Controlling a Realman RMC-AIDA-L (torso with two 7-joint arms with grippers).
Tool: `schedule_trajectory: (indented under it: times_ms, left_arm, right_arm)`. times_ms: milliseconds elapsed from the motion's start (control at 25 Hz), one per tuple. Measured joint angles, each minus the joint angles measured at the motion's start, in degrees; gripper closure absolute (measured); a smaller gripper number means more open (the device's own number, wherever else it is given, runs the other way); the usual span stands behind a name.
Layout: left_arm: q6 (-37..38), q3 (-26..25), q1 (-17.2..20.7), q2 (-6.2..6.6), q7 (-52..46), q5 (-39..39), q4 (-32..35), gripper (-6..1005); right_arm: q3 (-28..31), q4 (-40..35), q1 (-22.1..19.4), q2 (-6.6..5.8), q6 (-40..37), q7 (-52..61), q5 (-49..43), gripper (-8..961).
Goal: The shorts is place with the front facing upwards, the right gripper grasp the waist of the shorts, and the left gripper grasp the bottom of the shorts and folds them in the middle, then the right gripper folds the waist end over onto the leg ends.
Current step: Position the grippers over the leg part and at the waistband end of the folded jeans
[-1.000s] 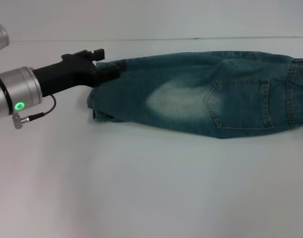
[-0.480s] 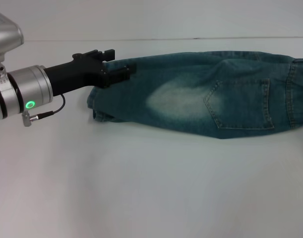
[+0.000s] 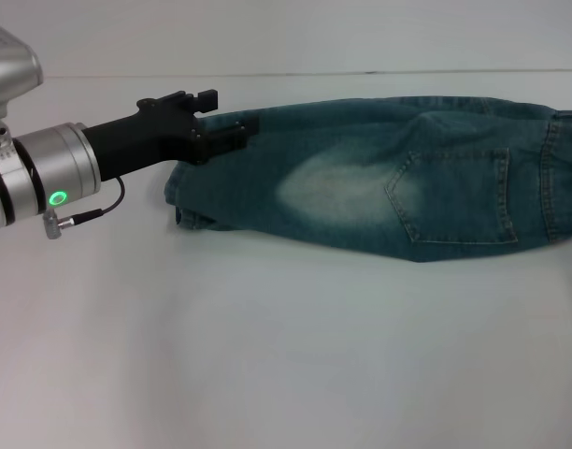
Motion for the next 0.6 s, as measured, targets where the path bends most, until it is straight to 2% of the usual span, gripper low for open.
schedule_trajectory:
  times_ms: [160, 600]
  left_arm:
    - [0.00, 0.39, -0.22, 0.01, 0.04, -0.02, -0.18, 234]
    - [0.07, 1.29, -0.43, 0.09, 0.09, -0.15, -0.60, 233]
  right_arm:
    - [-1.95, 1.22, 1.70, -0.39, 2.85, 0.35, -1.44, 21]
    - [-2.21, 3.35, 5.32, -0.64, 4.90, 2.17, -7.47, 22]
